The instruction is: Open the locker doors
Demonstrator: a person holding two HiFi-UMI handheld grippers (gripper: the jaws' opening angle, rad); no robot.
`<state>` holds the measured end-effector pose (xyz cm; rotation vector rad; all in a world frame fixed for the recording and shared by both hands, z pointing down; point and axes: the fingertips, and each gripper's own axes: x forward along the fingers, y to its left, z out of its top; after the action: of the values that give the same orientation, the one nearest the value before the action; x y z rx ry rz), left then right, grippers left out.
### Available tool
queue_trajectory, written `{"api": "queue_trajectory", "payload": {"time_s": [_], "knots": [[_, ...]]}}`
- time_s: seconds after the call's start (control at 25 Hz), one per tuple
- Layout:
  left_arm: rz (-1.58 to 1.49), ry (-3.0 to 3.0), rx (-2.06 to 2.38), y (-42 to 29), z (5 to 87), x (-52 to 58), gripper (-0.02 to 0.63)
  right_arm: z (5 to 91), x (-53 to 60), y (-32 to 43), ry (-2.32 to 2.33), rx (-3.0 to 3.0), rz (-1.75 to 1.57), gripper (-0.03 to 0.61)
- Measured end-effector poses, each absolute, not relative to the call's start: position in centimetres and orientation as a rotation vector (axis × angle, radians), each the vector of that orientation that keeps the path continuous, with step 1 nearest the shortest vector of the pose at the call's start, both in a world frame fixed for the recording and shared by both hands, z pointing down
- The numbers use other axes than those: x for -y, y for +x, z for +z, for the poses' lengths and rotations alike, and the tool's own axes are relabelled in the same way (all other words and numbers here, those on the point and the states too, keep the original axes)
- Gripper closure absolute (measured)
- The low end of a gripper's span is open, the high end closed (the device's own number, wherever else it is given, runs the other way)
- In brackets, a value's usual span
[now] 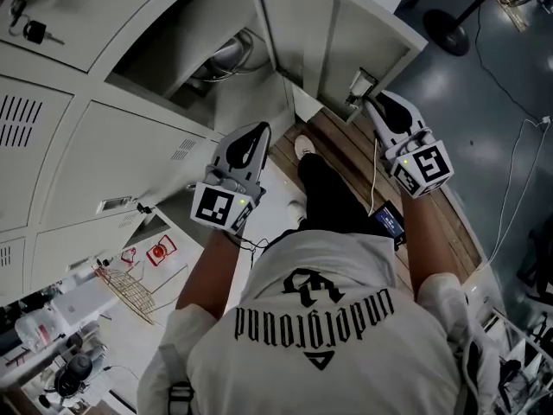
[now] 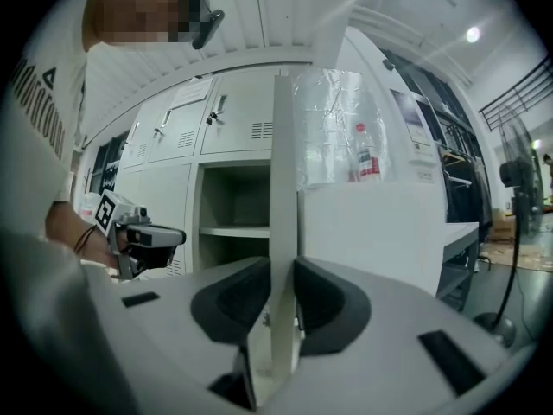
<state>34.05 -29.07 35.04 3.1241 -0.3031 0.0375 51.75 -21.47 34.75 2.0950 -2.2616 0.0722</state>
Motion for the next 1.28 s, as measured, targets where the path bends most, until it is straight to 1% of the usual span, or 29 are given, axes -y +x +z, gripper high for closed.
{"api": "queue_trajectory", "payload": {"time_s": [0.28, 0.36, 0.52, 0.68, 1.0, 1.28], "knots": [[0.053, 3.124, 0.328, 33.4, 35.0, 29.1, 0.607, 34.7, 21.6, 53.1, 2.114, 2.226, 0.051, 0.494], [0.057, 3.123, 0.343, 33.0, 35.1, 29.1, 0.607, 34.8, 21.7, 53.1, 2.115, 2.216, 0.035, 0.482], [0.043, 3.134, 0.375, 32.0, 34.2, 28.5, 0.607, 34.5, 21.7, 52.6, 2.106, 2.208, 0.024, 0.388], [0.011, 3.142, 0.4, 30.1, 33.1, 27.3, 0.606, 34.1, 20.8, 51.8, 2.122, 2.18, 0.028, 0.349], [-0.082, 3.153, 0.518, 24.6, 30.4, 25.0, 0.606, 32.3, 18.7, 48.1, 2.101, 2.177, -0.031, 0.334], [-0.095, 3.145, 0.619, 21.3, 29.7, 25.1, 0.606, 31.4, 19.2, 42.6, 1.976, 2.299, -0.075, 0.331]]}}
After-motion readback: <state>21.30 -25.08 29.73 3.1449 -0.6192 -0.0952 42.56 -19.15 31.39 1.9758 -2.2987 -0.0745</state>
